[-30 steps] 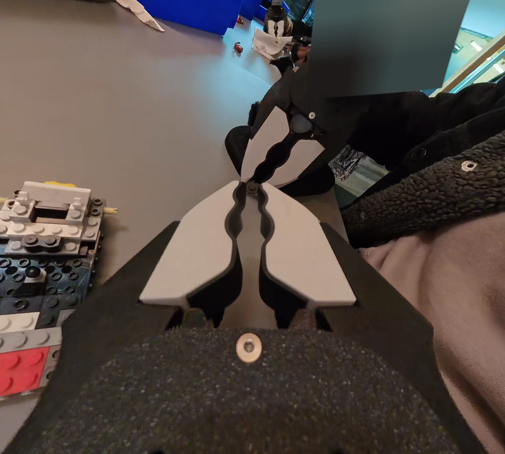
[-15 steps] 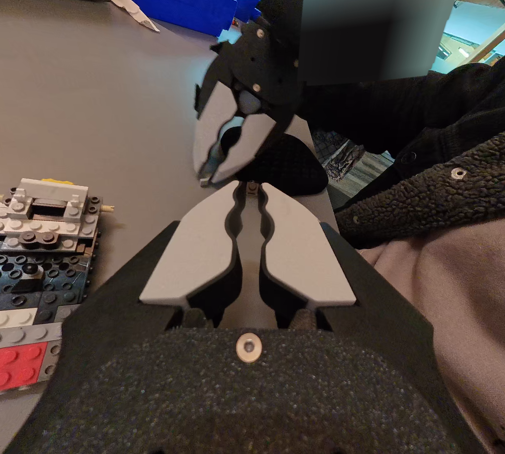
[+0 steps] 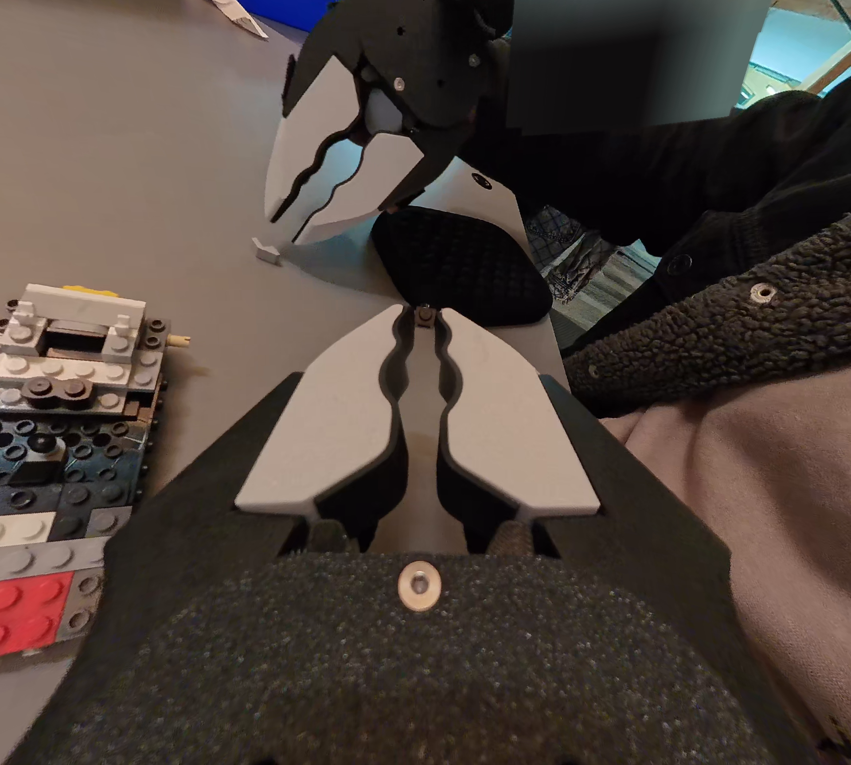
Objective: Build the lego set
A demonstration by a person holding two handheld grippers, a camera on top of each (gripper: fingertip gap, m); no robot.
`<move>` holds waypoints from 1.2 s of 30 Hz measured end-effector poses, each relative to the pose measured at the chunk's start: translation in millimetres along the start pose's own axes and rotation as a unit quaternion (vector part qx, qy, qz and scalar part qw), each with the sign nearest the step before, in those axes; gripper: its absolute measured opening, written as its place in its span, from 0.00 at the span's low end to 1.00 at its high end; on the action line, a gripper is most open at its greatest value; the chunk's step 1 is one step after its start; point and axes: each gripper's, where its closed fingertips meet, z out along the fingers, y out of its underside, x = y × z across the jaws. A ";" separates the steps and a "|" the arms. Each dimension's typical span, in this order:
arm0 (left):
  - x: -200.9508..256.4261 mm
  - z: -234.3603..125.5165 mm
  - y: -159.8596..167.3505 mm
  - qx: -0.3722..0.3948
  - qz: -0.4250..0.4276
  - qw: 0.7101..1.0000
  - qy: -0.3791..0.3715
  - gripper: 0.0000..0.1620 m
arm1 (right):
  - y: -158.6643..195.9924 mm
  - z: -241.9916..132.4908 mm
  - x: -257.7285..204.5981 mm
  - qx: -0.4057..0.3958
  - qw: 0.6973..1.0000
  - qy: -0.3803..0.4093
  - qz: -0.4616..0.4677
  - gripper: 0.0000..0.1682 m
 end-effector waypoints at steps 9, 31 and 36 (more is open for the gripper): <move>-1.3 0.5 2.1 -0.003 -0.007 1.000 0.003 0.05 | -5.5 13.8 3.2 -0.042 0.998 -0.039 0.034 0.13; -0.8 0.5 2.8 -0.004 -0.014 1.000 0.010 0.05 | -6.6 11.5 -15.1 -0.040 0.994 -0.057 -0.087 0.04; -0.3 0.2 2.3 -0.003 -0.013 1.000 0.011 0.05 | -2.6 13.3 -12.7 -0.047 0.993 -0.057 -0.087 0.04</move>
